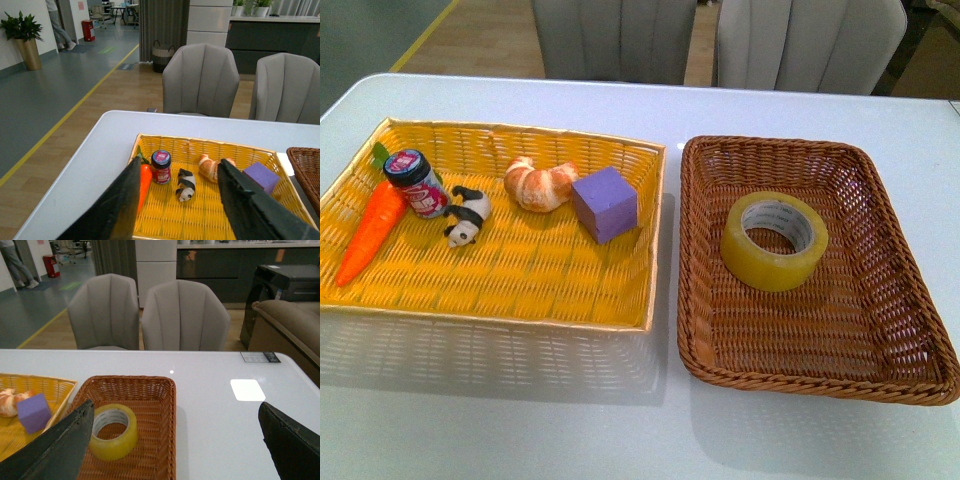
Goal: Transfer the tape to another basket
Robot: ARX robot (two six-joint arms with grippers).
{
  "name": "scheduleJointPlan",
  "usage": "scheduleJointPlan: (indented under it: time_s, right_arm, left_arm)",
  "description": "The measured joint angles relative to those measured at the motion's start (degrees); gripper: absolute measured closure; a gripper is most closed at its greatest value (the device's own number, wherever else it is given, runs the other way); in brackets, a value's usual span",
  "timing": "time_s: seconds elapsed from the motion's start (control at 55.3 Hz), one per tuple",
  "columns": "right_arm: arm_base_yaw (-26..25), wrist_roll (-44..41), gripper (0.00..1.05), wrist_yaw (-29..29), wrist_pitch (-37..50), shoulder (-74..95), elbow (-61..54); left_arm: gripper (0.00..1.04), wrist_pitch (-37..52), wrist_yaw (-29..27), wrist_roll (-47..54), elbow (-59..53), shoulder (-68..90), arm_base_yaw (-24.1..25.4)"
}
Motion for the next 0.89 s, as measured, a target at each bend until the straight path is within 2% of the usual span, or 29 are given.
scheduleJointPlan:
  time_s: [0.163,0.253,0.326,0.887]
  right_arm:
    - [0.02,0.0,0.09,0.0,0.0,0.0,0.0]
    - [0.0,0.0,0.09,0.0,0.0,0.0,0.0]
    - [0.0,0.0,0.09,0.0,0.0,0.0,0.0]
    - [0.0,0.0,0.09,0.0,0.0,0.0,0.0]
  left_arm:
    - [0.2,0.0,-0.02,0.0,0.0,0.0,0.0]
    - [0.07,0.0,0.0,0.13,0.0,0.0,0.0]
    - [0.1,0.0,-0.02,0.11,0.0,0.0,0.0]
    - [0.09,0.0,0.0,0.11,0.0,0.0,0.0]
